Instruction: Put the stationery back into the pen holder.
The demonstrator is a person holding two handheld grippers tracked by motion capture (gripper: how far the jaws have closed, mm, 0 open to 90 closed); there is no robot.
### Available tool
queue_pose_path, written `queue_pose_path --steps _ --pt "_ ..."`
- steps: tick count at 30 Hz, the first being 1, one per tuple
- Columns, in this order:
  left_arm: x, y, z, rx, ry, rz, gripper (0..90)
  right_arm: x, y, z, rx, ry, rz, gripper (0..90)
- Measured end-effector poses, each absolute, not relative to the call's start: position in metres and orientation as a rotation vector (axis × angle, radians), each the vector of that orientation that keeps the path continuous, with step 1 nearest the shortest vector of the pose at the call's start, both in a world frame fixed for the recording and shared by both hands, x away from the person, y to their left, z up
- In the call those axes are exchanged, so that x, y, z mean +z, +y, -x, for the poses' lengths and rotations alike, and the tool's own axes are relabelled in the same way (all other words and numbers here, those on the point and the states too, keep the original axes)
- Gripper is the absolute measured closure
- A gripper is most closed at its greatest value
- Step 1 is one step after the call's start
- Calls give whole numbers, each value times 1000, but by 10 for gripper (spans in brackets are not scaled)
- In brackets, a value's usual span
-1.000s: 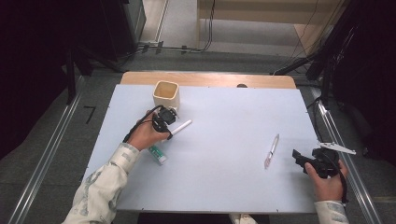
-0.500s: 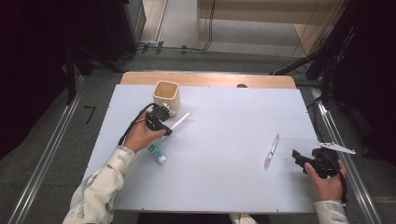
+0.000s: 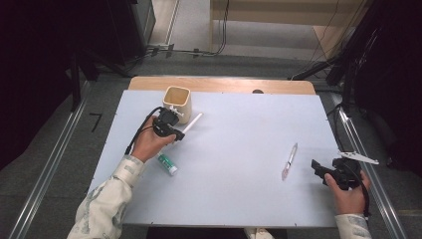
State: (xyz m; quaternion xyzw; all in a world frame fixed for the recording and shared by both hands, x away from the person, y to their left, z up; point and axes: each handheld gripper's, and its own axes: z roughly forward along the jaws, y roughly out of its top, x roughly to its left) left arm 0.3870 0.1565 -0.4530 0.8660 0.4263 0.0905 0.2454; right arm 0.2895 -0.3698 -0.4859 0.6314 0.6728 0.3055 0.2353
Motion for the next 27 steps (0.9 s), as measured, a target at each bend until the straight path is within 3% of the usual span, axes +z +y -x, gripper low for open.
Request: queue_pose_path --steps 27 --pt "-411 172 -394 337 1179 -2208 795 -486 -370 -290 839 1847 -1733 207"
